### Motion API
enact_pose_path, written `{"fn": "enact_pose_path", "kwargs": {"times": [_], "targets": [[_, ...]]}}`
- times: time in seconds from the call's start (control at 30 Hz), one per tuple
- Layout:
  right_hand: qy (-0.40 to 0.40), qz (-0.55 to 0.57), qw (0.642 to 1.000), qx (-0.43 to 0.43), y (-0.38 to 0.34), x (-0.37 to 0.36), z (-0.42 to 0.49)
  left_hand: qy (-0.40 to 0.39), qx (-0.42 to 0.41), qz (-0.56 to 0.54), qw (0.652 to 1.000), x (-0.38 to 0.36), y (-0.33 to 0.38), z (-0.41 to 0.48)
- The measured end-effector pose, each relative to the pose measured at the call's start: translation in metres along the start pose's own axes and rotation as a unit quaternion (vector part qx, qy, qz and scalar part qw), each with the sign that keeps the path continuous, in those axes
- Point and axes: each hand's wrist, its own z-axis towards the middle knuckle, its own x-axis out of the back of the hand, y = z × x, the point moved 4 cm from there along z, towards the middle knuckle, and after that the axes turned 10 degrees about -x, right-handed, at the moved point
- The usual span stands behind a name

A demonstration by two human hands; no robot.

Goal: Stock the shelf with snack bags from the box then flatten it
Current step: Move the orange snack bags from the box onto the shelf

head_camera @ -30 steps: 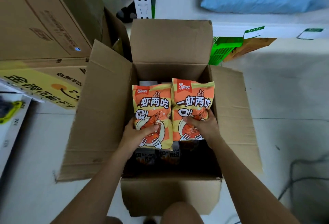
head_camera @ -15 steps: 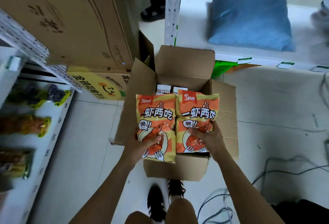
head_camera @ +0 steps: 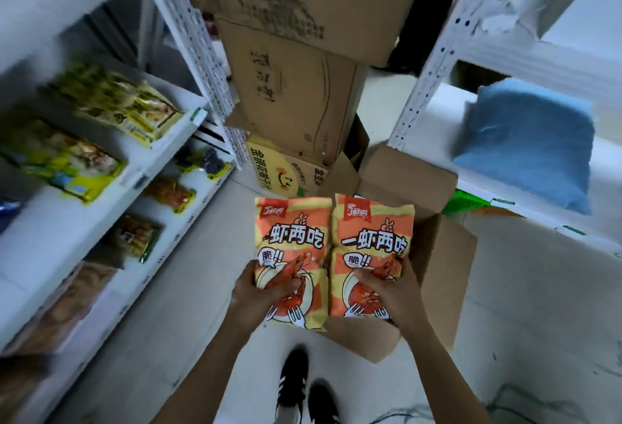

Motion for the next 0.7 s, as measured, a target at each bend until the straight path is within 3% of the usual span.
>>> {"fn": "enact_pose_path", "kwargs": {"times": [0.33, 0.7], "targets": [[-0.174, -0.099, 0.969, 0.143, -0.079, -0.097, -0.094, 0.196, -0.051, -0.118, 0.972, 0.11, 0.029, -0.132], [-0.302, -0.174, 0.907, 0.236, -0.118, -0.256, -0.233, 0.382, -0.124, -0.173, 0.899, 0.265, 0.041, -0.268]]}}
